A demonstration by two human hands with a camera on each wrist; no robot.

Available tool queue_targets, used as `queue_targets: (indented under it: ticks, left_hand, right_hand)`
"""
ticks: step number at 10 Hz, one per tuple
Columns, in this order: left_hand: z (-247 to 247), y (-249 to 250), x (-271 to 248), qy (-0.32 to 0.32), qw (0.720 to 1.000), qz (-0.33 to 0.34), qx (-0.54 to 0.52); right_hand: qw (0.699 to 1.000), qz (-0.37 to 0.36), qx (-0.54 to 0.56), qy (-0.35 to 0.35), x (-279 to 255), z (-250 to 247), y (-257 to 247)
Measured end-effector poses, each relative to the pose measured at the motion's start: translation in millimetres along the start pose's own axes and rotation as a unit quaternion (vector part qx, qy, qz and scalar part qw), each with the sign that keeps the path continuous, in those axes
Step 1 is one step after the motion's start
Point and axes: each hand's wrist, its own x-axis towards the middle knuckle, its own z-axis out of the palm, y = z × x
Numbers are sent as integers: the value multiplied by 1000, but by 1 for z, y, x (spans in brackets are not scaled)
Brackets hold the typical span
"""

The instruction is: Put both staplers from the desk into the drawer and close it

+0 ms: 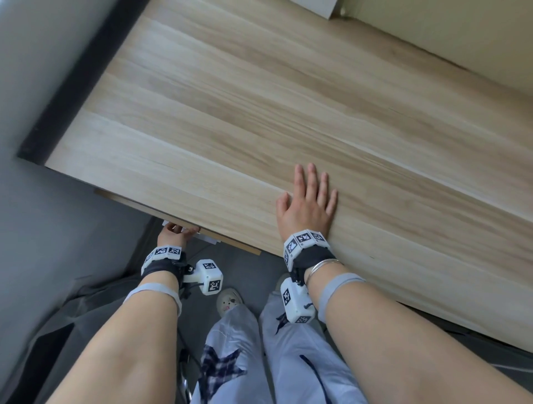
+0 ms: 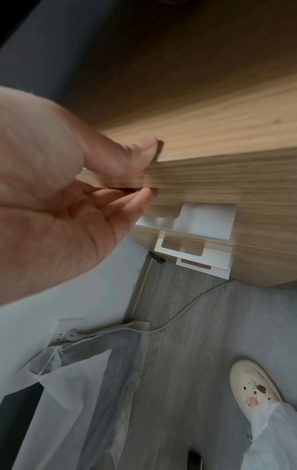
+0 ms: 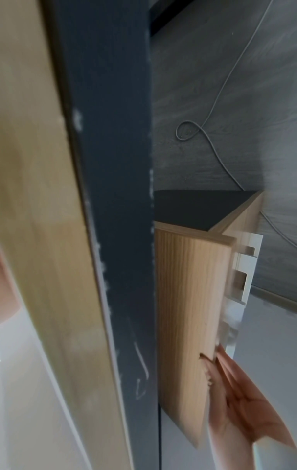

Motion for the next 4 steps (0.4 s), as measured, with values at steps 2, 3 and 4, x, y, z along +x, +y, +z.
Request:
queue_targets:
  ticks: [2,3,4]
  left_hand:
    - [-3,9,-7,-4,999,16,47]
    - [-7,11,-13,-1,995,21,96]
    - [-12,14,-29,8,994,30,107]
  right_hand:
    - [1000,2,4,-16,1,-2,0]
    - [999,5,12,-29,0,-4,0]
    - [999,12,15,-39,0,-7,-1]
